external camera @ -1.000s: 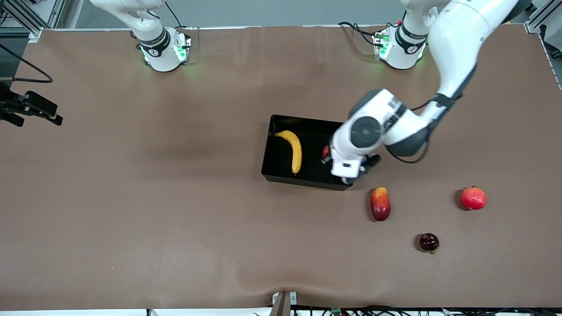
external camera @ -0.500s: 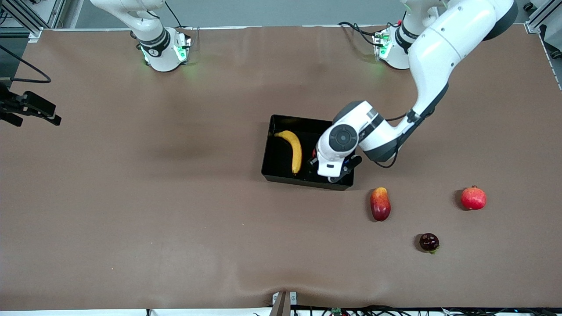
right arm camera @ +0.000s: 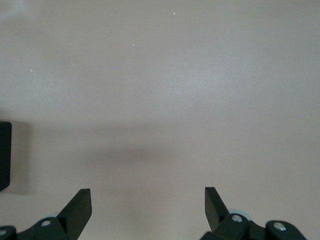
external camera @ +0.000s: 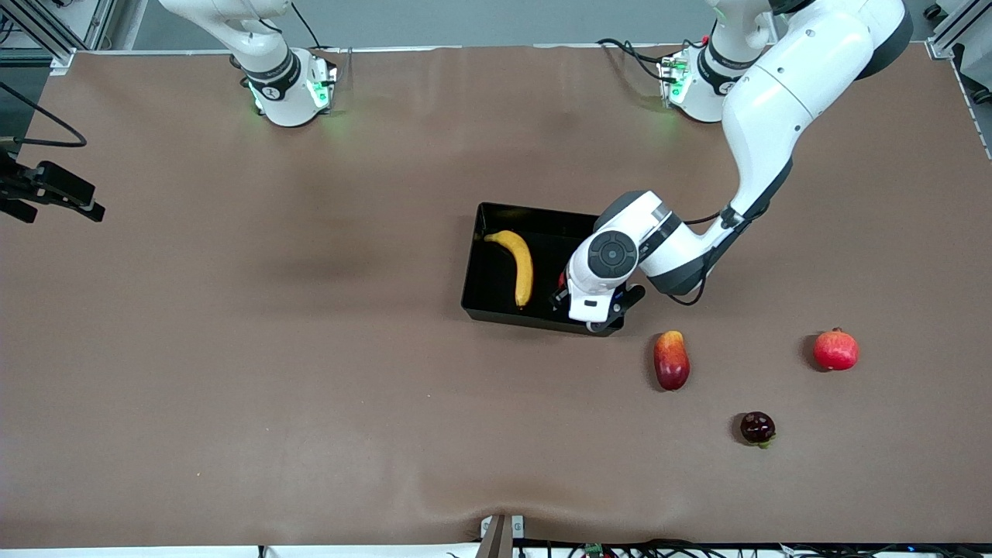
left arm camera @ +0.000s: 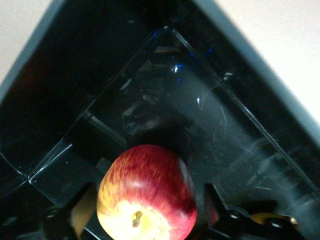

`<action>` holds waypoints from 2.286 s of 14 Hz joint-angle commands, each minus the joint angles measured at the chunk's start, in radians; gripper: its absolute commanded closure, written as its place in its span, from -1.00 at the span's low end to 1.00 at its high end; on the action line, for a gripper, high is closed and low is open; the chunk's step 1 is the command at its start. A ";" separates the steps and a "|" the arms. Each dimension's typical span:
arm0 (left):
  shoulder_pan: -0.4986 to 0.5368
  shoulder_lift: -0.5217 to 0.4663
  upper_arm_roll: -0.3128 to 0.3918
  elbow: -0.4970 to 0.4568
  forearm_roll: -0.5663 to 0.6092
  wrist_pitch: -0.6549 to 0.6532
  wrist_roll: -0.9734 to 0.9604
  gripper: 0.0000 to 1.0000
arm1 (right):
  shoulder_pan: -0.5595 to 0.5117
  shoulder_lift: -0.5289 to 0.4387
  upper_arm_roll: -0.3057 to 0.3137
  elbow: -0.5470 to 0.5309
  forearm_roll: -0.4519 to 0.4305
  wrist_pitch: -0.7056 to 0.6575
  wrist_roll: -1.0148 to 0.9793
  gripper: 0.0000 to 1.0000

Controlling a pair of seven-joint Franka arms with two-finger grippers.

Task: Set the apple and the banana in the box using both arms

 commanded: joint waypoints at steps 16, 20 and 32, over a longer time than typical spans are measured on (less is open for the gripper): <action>0.301 -0.521 0.001 0.266 -0.134 -0.501 0.638 -1.00 | -0.014 0.005 0.008 0.018 -0.005 -0.015 0.001 -1.00; 0.399 -0.593 0.002 0.268 -0.174 -0.545 0.855 -1.00 | -0.014 0.005 0.008 0.018 -0.006 -0.015 0.001 -1.00; 0.050 -0.797 0.549 0.215 -0.320 -0.699 1.262 -1.00 | -0.014 0.005 0.008 0.018 -0.006 -0.016 0.001 -1.00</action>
